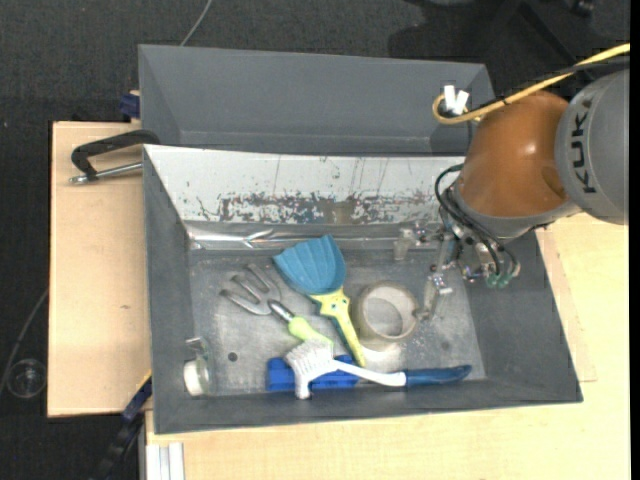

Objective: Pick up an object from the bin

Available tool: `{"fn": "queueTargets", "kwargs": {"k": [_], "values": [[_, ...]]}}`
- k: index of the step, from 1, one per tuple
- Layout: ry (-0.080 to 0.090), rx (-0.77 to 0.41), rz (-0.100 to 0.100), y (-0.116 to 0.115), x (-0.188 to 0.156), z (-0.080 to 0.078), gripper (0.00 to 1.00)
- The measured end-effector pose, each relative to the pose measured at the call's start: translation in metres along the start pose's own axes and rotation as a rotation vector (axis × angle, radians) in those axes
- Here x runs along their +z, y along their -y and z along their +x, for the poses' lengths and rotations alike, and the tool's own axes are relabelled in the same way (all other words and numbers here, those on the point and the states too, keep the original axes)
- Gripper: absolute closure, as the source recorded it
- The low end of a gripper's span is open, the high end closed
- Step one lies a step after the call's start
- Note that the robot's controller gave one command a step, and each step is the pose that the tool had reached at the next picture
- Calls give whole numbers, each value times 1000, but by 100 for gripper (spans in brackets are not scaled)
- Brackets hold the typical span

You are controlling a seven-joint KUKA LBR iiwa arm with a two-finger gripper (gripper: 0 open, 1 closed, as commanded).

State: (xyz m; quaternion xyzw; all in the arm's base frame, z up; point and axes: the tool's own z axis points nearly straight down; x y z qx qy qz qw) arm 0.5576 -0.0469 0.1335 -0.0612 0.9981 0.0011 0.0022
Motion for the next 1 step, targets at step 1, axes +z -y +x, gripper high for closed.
{"fn": "queueTargets", "kwargs": {"k": [1], "values": [[3,56,0,-18,12,-6,0]]}}
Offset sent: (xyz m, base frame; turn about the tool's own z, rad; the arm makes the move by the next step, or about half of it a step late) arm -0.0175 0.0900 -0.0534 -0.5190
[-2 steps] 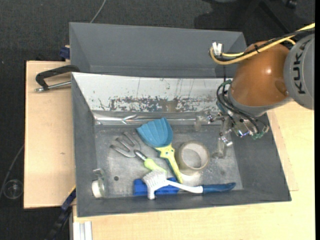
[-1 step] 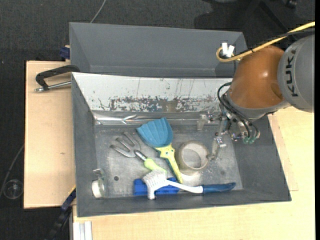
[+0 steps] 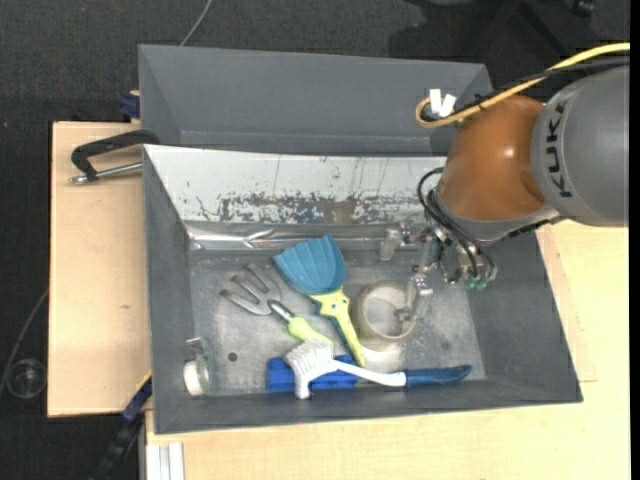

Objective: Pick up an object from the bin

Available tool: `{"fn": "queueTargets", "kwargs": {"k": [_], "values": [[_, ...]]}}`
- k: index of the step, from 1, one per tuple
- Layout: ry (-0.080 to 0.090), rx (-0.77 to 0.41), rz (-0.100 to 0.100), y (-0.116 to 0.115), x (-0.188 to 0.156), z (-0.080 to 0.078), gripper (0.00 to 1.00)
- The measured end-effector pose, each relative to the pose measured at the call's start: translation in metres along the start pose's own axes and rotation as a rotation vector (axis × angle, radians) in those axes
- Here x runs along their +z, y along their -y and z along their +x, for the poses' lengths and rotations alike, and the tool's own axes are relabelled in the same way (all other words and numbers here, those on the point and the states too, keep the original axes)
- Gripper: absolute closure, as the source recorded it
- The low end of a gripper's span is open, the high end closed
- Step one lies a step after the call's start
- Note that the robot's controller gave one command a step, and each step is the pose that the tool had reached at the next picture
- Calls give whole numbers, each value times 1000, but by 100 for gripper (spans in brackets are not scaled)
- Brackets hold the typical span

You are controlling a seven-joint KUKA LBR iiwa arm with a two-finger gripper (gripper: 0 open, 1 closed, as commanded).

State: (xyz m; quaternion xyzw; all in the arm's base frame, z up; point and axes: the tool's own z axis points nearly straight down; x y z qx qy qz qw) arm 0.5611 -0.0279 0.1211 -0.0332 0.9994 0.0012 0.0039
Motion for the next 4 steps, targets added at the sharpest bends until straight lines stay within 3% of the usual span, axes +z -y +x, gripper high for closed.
{"fn": "queueTargets", "kwargs": {"k": [1,2,3,4], "values": [[0,17,-1,-25,13,4,0],[1,-268,0,-37,15,14,0],[1,-289,5,-75,23,6,0],[12,-415,-2,-109,33,20,0]]}}
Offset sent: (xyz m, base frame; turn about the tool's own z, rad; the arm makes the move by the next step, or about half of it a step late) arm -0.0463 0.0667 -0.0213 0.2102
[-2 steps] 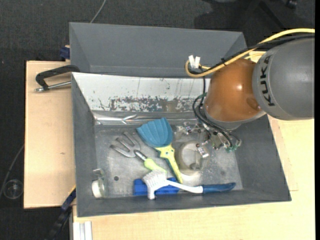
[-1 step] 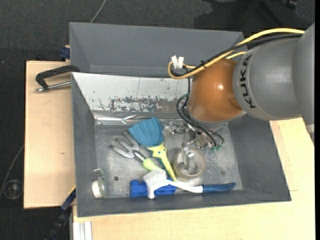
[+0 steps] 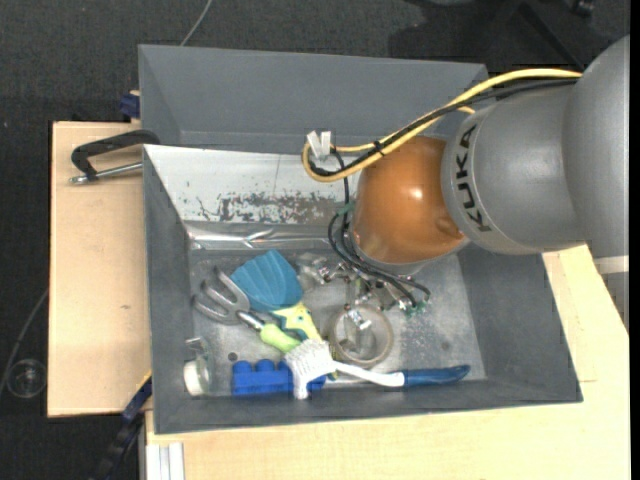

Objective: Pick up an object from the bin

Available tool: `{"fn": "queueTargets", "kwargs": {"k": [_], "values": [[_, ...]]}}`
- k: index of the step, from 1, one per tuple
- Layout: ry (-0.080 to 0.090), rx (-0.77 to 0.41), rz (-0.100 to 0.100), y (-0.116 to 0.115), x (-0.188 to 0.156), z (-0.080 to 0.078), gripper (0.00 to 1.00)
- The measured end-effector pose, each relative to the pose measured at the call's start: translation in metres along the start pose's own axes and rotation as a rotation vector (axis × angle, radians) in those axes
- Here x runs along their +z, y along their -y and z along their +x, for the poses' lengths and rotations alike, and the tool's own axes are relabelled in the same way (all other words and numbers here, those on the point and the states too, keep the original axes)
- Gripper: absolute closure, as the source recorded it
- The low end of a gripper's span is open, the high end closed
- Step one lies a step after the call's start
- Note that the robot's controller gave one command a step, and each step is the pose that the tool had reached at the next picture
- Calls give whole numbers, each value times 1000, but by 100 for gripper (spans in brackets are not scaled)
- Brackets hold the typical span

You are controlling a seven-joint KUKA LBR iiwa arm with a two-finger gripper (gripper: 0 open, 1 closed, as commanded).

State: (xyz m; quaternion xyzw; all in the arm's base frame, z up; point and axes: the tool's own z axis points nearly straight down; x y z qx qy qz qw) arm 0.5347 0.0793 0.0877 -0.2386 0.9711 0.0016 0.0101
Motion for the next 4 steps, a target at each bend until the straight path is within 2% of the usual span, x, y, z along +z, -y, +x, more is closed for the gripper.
{"fn": "queueTargets", "kwargs": {"k": [1,2,3,4], "values": [[-6,-193,0,12,6,6,0],[-2,-84,0,5,10,-3,0],[-4,-359,-1,-1,10,0,0],[0,-529,2,-1,9,12,0]]}}
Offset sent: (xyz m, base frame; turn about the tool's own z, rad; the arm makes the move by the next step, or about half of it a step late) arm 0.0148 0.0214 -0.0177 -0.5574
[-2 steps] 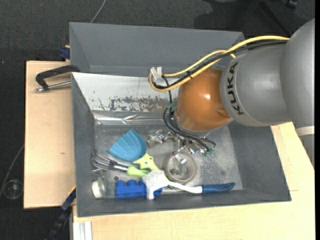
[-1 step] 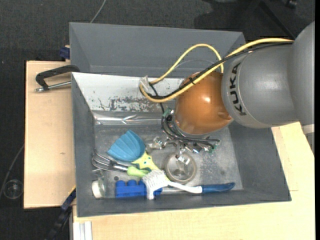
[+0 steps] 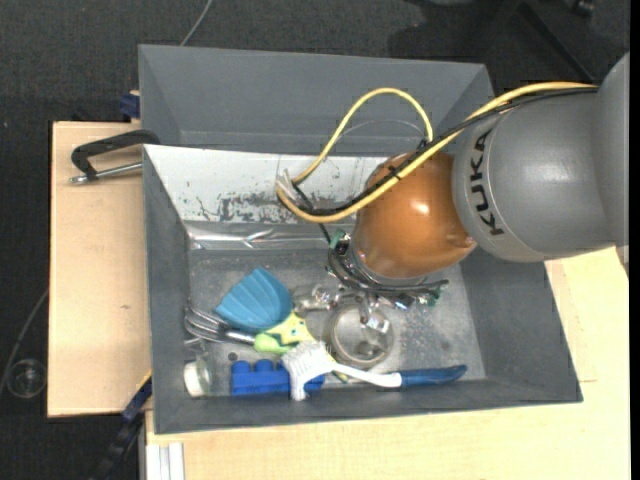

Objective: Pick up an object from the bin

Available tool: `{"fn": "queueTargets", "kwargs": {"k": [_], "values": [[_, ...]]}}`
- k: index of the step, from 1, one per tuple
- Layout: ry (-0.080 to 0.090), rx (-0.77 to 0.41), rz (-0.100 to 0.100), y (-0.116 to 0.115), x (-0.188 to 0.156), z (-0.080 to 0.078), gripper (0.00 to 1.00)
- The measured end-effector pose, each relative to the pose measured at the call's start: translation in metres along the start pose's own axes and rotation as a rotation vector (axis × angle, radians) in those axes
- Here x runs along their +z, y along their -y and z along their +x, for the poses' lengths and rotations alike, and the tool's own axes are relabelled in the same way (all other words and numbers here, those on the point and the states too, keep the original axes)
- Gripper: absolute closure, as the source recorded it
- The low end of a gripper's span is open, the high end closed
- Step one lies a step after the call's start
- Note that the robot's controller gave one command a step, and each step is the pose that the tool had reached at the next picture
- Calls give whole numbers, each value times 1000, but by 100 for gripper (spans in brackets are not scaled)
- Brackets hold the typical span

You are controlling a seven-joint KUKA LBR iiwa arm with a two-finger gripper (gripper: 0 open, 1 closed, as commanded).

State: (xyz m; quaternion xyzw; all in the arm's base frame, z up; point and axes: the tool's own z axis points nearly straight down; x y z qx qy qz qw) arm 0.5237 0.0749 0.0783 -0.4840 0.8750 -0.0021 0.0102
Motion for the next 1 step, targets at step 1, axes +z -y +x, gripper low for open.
{"fn": "queueTargets", "kwargs": {"k": [1], "values": [[2,180,-2,7,2,-4,0]]}}
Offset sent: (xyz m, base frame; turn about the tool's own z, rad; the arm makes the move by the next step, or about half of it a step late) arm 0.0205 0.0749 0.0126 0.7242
